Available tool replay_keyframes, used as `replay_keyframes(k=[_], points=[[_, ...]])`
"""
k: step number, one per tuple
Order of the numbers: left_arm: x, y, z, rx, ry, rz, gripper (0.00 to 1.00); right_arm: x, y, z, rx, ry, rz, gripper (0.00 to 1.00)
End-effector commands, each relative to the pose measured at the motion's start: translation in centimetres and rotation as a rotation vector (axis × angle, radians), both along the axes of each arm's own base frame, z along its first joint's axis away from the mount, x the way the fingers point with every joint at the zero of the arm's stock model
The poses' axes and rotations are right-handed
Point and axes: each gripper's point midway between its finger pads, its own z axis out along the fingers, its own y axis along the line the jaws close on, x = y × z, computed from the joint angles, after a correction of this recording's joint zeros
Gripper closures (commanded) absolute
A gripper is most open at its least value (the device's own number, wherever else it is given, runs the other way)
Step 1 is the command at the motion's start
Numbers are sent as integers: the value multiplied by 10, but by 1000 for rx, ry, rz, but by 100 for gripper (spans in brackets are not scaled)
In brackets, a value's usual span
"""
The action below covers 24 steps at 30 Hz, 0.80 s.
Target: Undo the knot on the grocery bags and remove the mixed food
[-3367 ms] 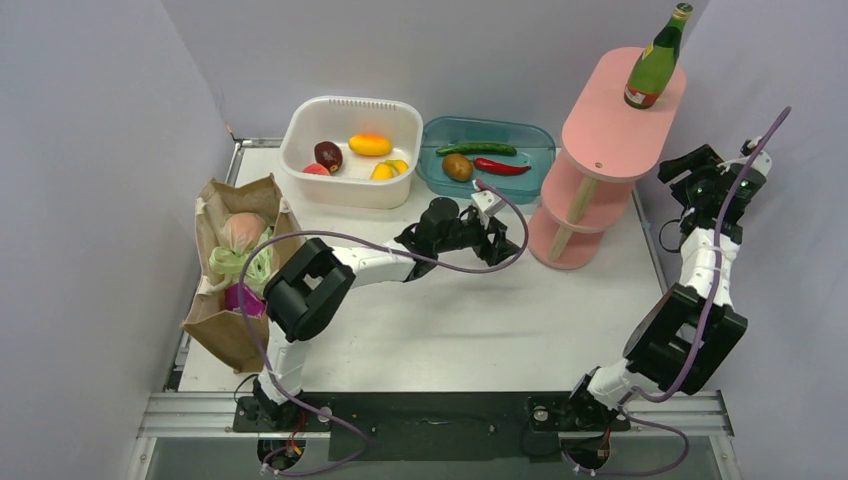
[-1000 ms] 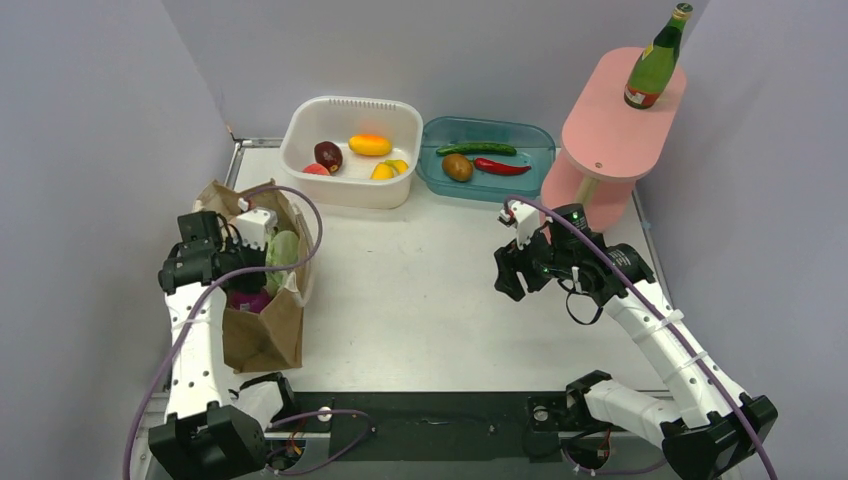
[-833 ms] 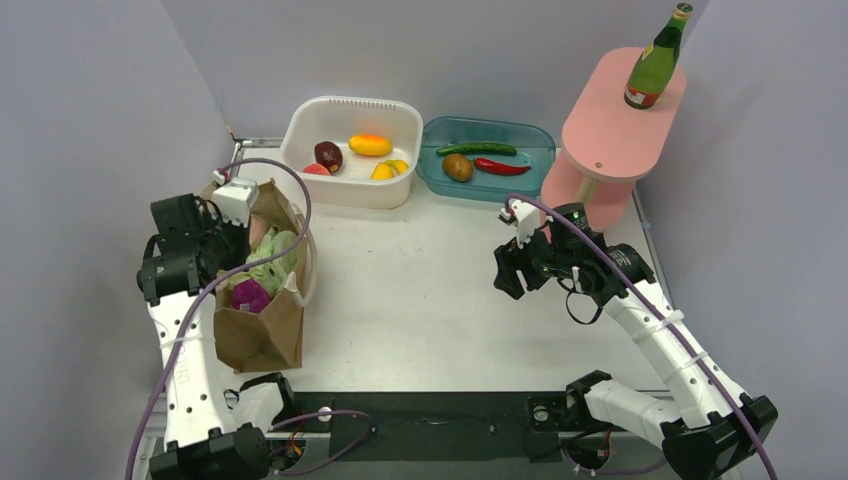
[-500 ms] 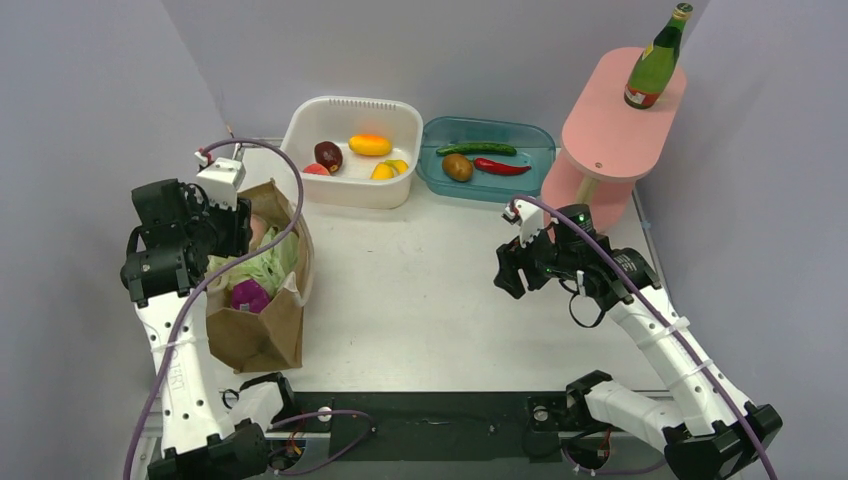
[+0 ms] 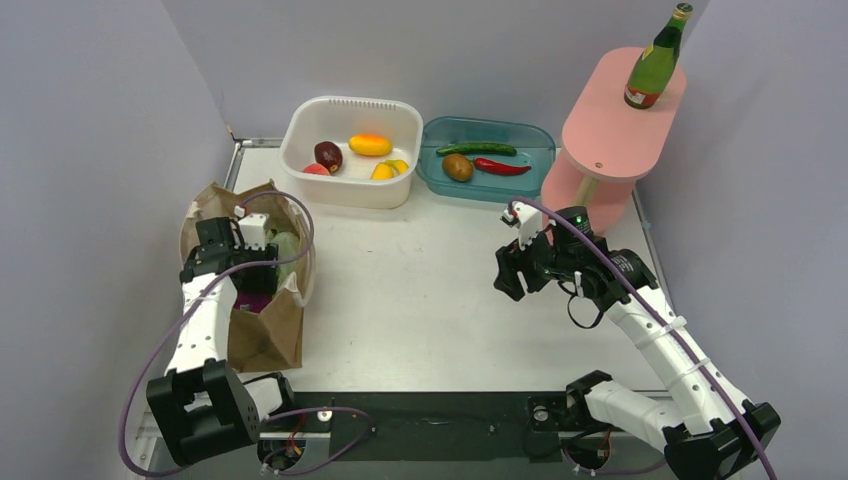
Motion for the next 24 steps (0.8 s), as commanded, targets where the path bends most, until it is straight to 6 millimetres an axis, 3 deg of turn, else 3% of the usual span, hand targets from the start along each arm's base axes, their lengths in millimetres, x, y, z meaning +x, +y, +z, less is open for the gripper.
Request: replay_keyframes(k=[1, 3, 4, 5, 6, 8, 11, 12, 16, 24], points=[[37, 17, -19, 74, -115, 46, 48, 10, 5, 7, 13, -39, -6, 41], [41, 16, -29, 83, -113, 33, 51, 11, 5, 6, 11, -36, -9, 41], [44, 13, -30, 79, -118, 21, 57, 11, 5, 5, 10, -35, -10, 41], [45, 12, -33, 73, -111, 17, 65, 12, 5, 5, 9, -34, -11, 41], [47, 11, -31, 65, -113, 14, 89, 13, 5, 4, 6, -34, -12, 41], [49, 10, -16, 43, -132, 24, 100, 15, 5, 5, 1, -38, -17, 41], [49, 0, 24, 6, -208, 1, 100, 18, 4, 7, -1, -49, -24, 41], [48, -1, 49, 14, -264, -2, 100, 18, 4, 8, 1, -53, -26, 41], [38, -6, 115, 41, -398, -19, 100, 19, 4, 10, 8, -55, -31, 41], [27, -9, 189, 73, -541, -36, 100, 20, 5, 12, 9, -59, -33, 41]])
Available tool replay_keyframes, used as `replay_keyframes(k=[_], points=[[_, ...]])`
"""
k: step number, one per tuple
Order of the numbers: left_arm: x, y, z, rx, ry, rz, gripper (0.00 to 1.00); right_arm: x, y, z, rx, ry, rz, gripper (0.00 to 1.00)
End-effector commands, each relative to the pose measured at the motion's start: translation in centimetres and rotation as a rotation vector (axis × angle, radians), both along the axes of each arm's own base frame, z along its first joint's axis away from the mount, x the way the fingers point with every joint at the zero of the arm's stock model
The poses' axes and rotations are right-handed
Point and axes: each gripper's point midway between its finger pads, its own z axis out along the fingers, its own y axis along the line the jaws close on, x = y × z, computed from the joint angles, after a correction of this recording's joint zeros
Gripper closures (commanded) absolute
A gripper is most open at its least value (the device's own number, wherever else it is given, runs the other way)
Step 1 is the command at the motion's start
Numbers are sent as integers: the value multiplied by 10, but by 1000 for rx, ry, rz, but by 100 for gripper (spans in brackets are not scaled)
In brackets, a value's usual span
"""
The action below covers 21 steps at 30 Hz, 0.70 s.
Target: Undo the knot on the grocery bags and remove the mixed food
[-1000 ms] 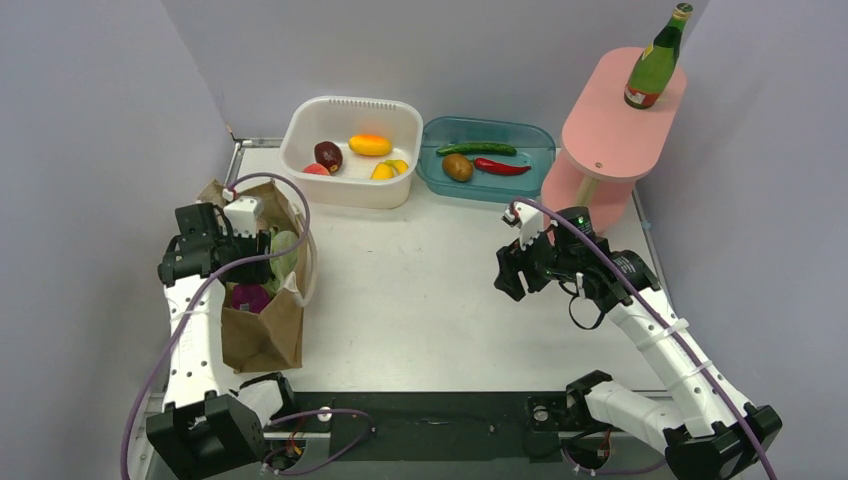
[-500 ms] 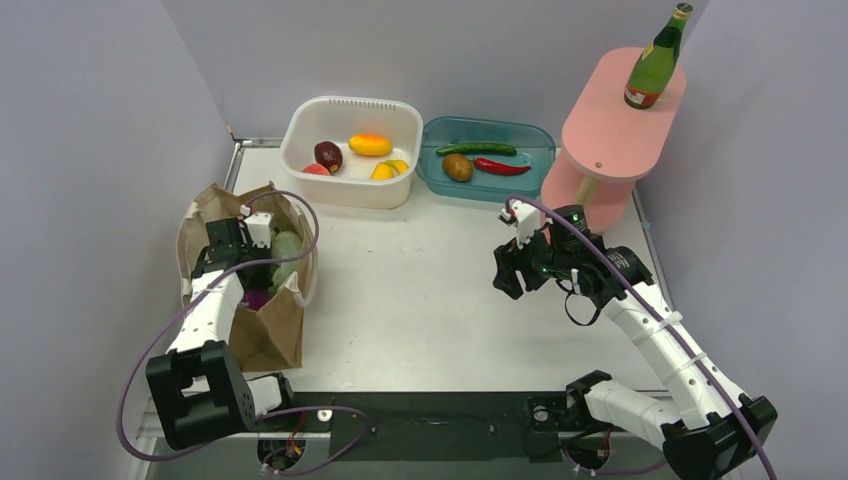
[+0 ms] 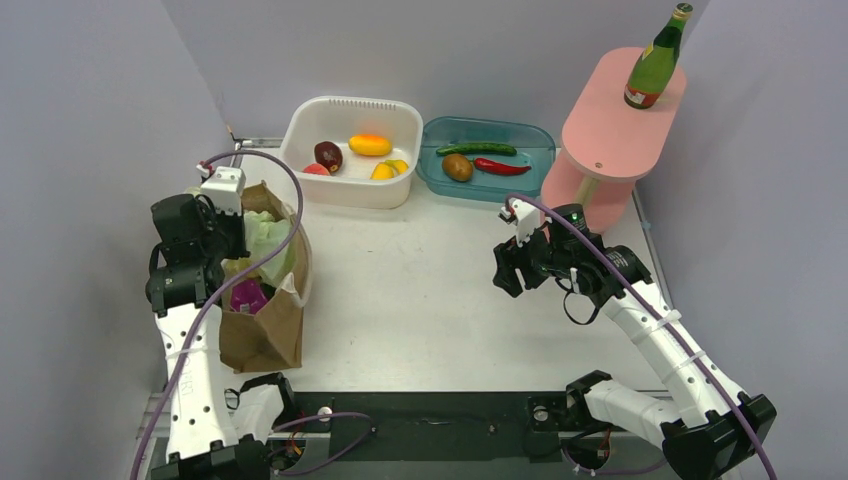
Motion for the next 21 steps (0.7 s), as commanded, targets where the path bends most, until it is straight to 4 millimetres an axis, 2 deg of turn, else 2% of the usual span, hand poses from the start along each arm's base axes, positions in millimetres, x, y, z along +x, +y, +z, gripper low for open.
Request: replay_keyframes(k=[1, 4, 8, 9, 10, 11, 15, 17, 21], points=[[-1, -2, 51, 11, -116, -9, 100, 12, 5, 19, 27, -65, -10, 41], [0, -3, 76, 4, -171, -2, 100, 12, 5, 21, 30, -70, -8, 42], [5, -6, 128, -29, -281, 16, 100, 10, 8, 24, 47, -81, 8, 42], [6, -7, 149, -27, -326, 14, 100, 10, 10, 25, 57, -85, 12, 42], [6, -8, 158, -40, -345, 16, 100, 9, 12, 27, 70, -87, 15, 42], [7, -9, 177, -40, -384, 16, 100, 9, 13, 28, 76, -86, 18, 42], [8, -15, 217, -66, -435, -6, 100, 8, 15, 33, 92, -95, 30, 42], [6, -22, 234, -78, -470, -38, 100, 8, 16, 36, 97, -102, 33, 42], [-4, -53, 272, -135, -582, -182, 100, 6, 18, 40, 118, -110, 41, 42]])
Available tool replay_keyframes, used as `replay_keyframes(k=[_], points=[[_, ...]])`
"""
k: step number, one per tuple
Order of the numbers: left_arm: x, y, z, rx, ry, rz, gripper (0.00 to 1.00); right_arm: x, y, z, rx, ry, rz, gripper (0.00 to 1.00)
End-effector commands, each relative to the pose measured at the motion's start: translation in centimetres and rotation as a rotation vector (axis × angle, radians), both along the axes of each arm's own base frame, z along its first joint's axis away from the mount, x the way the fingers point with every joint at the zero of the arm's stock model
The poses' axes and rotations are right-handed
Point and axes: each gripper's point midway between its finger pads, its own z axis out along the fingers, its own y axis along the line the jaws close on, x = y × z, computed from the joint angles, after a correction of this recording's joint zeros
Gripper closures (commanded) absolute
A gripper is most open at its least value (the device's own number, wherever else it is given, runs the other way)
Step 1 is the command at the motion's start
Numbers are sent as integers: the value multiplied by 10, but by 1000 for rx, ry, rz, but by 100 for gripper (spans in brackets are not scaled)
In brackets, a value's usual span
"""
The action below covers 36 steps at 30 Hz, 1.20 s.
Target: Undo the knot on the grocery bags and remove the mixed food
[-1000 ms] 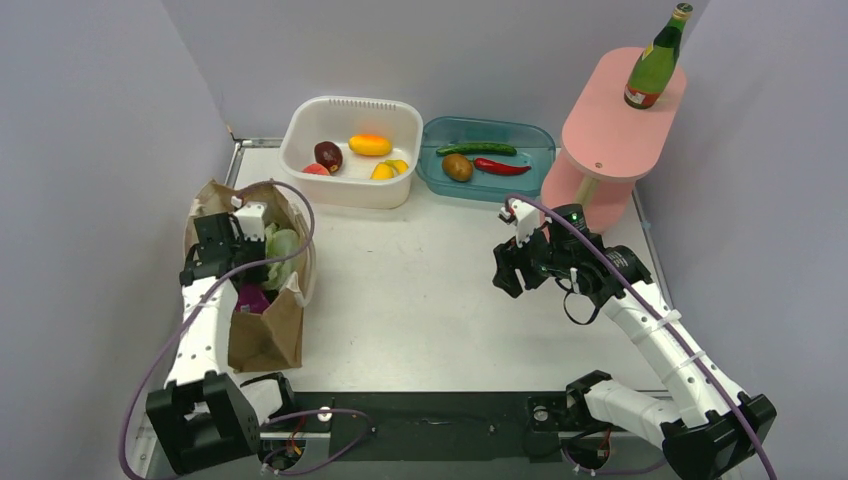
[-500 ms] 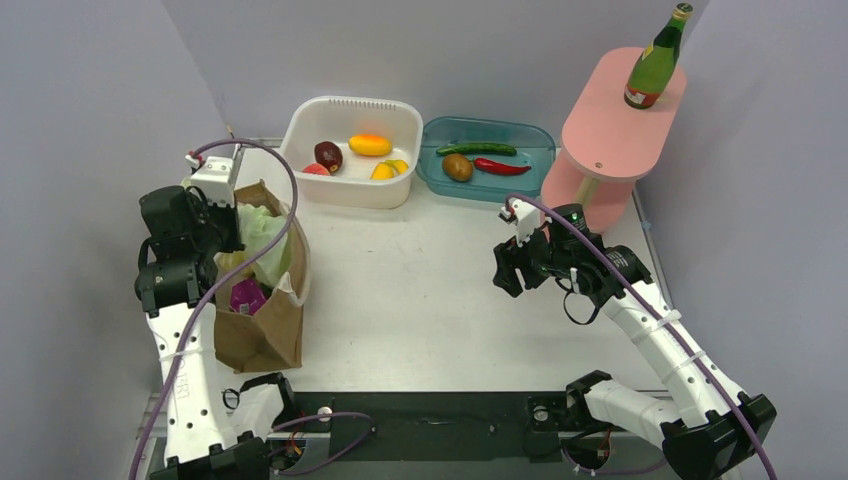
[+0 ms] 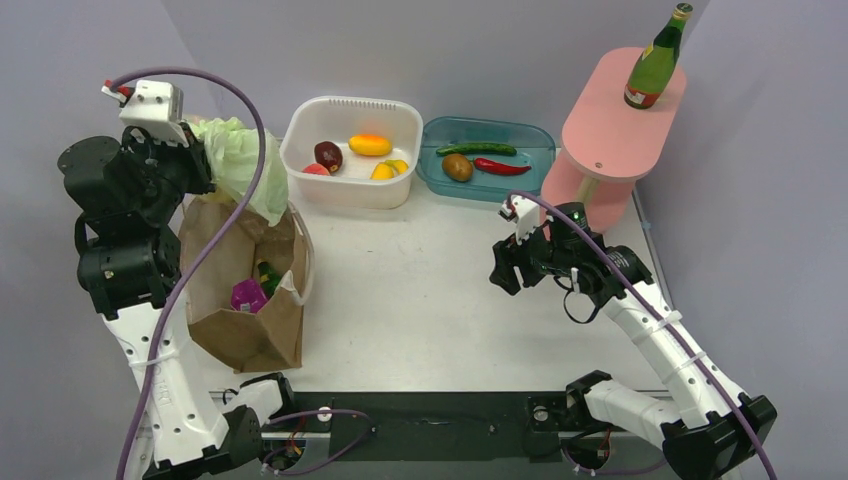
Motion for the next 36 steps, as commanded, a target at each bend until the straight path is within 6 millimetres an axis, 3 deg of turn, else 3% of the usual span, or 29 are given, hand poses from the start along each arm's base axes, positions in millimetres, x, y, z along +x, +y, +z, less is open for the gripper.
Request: replay_keyframes(k=[1, 5, 8, 9, 10, 13, 16, 17, 18, 21, 22, 23, 25, 26, 27, 29, 33, 35, 36], points=[[-17, -45, 67, -81, -203, -207, 100, 5, 11, 36, 87, -103, 23, 42], [-25, -89, 92, -208, -254, -445, 100, 4, 13, 49, 120, -119, 15, 42], [-25, -130, 85, -275, -207, -610, 100, 4, 13, 59, 135, -133, 5, 41], [-21, -138, 73, -279, -166, -631, 100, 4, 12, 60, 136, -134, 1, 41], [-22, -161, 62, -253, -140, -697, 100, 4, 10, 62, 135, -132, -6, 41], [-26, -206, 19, -217, -38, -832, 100, 7, 1, 62, 133, -118, -45, 41], [-18, -232, -39, -155, 67, -876, 100, 8, -12, 56, 140, -79, -81, 41], [-22, -245, -50, -97, 59, -916, 100, 12, -20, 54, 144, -69, -107, 41], [-21, -253, -74, -73, 86, -935, 100, 12, -24, 51, 139, -60, -122, 41], [-44, -289, -123, 38, 80, -1102, 100, 16, -38, 40, 100, -58, -140, 41], [-49, -295, -155, 66, 113, -1137, 100, 17, -40, 38, 84, -68, -129, 41], [-60, -303, -169, 108, 105, -1196, 100, 16, -40, 33, 74, -63, -119, 41], [-74, -307, -228, 153, 170, -1263, 100, 17, -40, 25, 49, -65, -88, 40], [-79, -312, -233, 170, 145, -1290, 100, 17, -41, 22, 33, -74, -64, 40], [-83, -311, -252, 215, 142, -1312, 100, 16, -38, 16, 34, -60, -41, 40], [-97, -312, -271, 287, 123, -1363, 100, 15, -32, 9, 45, -50, 2, 39], [-128, -309, -283, 404, 58, -1466, 99, 16, -6, 5, 93, -60, 77, 35], [-134, -306, -283, 423, 38, -1474, 84, 11, 15, 3, 118, -69, 125, 32], [-134, -302, -279, 431, 22, -1457, 71, 4, 29, 3, 123, -74, 167, 31]])
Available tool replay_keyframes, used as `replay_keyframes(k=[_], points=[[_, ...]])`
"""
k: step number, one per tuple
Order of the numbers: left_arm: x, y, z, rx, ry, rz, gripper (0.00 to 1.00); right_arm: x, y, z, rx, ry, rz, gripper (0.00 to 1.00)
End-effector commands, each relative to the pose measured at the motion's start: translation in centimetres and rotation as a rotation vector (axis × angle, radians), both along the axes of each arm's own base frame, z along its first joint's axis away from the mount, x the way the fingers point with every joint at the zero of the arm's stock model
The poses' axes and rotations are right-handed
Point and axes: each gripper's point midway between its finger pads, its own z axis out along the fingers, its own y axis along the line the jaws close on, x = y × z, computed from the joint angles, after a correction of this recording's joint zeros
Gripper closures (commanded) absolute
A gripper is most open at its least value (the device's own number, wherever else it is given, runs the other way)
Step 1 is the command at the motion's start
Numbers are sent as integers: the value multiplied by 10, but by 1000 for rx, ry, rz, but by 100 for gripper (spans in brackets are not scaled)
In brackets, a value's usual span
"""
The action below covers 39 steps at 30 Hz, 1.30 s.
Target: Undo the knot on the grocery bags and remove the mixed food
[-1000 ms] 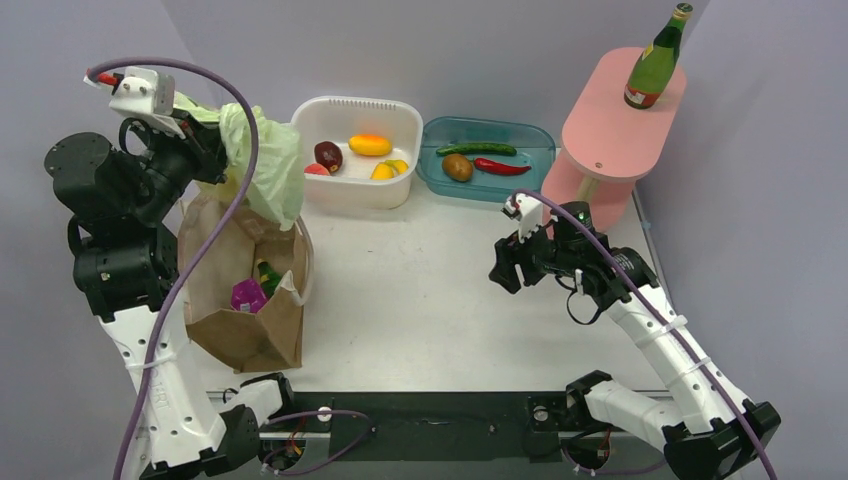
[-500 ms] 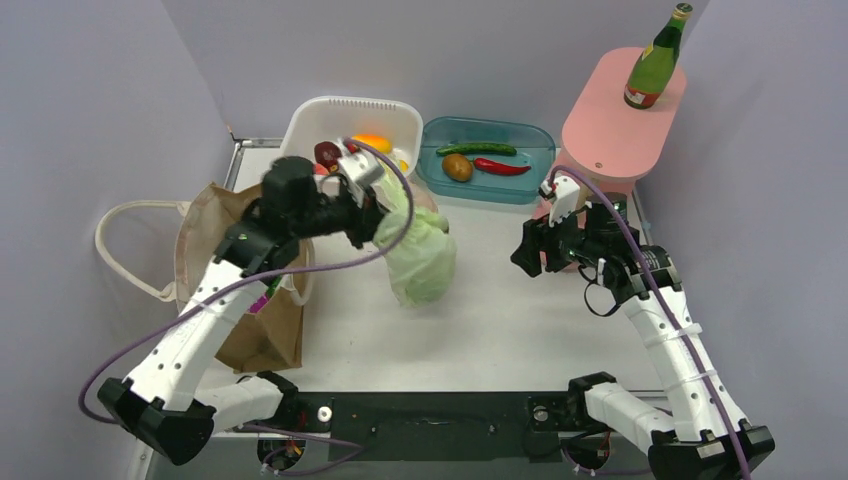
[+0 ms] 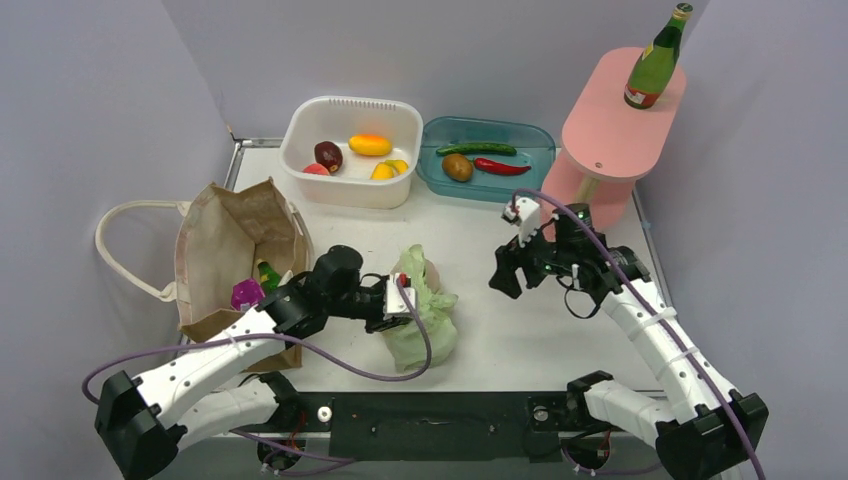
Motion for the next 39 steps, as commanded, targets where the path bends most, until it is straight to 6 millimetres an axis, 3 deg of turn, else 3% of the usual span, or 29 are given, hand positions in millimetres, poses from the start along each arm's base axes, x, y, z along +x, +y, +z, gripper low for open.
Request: replay_keyframes(k=[1, 2, 4, 8, 13, 17, 22, 24, 26, 29, 30, 31, 34, 39], points=[[-1, 0, 34, -80, -203, -62, 67, -8, 58, 11, 85, -107, 184, 30], [1, 5, 39, -81, -216, -35, 59, -9, 62, 7, 80, -118, 197, 30], [-1, 18, 42, -63, -216, -5, 54, -12, 75, 7, 90, -168, 256, 29], [-5, 41, 40, -34, -212, 33, 52, -5, 98, 6, 110, -313, 344, 29], [10, 66, 37, -14, -184, 155, 50, -4, 133, -11, 111, -352, 429, 30], [22, 76, 33, -13, -158, 220, 49, -11, 160, -12, 152, -358, 466, 29], [21, 70, 27, -27, -162, 170, 49, -20, 188, -5, 209, -392, 491, 30], [20, 66, 32, -41, -166, 146, 49, -20, 194, -8, 201, -402, 494, 37], [24, 67, 42, -50, -176, 163, 49, -15, 196, -13, 173, -410, 491, 53], [45, 80, 68, -84, -192, 310, 48, -11, 185, -19, 94, -418, 494, 86], [54, 94, 69, -74, -176, 363, 48, -11, 181, -20, 78, -428, 498, 91], [52, 94, 81, -99, -179, 332, 48, -14, 176, -21, 67, -431, 497, 99], [60, 120, 77, -70, -124, 376, 47, -20, 167, -16, 61, -458, 507, 100], [50, 118, 60, -27, -229, 193, 46, -25, 157, -4, 80, -487, 481, 100]])
